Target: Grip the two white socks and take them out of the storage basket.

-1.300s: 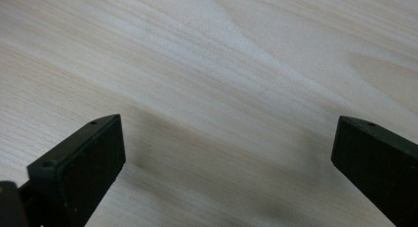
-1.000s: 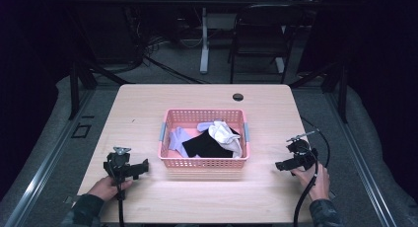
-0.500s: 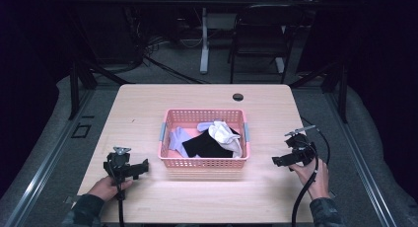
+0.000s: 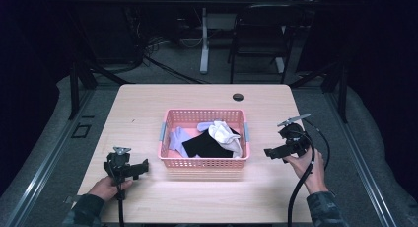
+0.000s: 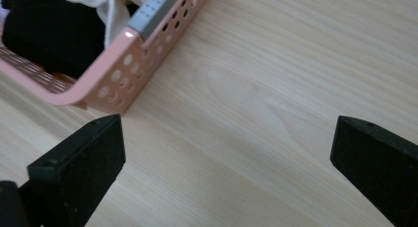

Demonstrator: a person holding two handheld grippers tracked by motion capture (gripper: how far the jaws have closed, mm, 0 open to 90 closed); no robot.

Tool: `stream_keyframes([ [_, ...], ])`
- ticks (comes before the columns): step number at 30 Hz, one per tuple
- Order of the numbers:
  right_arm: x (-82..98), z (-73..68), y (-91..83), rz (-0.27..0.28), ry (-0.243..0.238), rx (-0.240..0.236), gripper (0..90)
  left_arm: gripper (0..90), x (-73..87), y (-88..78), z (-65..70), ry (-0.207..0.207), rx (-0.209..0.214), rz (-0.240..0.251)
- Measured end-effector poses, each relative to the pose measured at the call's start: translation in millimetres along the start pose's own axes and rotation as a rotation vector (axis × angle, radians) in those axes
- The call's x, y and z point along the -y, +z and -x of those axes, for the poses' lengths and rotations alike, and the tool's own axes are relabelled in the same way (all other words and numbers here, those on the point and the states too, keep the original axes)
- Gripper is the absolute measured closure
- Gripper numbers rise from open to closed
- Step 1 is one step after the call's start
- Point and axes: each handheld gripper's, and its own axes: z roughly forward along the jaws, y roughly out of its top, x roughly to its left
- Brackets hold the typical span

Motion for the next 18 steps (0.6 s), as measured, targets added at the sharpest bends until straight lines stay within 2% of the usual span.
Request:
stream_keyframes([
  [7,-19.6,-8.6,-6.1,0.009,-0.033,-0.018,0.0,0.0,0.0,0.0,0.0,0.000,0.000,0.000],
  [13,-47.9,-17.9,-12.2,0.018,-0.075,-0.035,0.0,0.0,0.0,0.0,0.0,0.000,0.000,0.000],
  [15,-59.4,-22.5,-12.3,-0.001,-0.107,-0.045,0.0,0.0,0.0,0.0,0.0,0.000,0.000,0.000],
  [18,-75.4,-31.8,-6.1,-0.017,-0.127,-0.053,0.0,0.0,0.0,0.0,0.0,0.000,0.000,0.000],
])
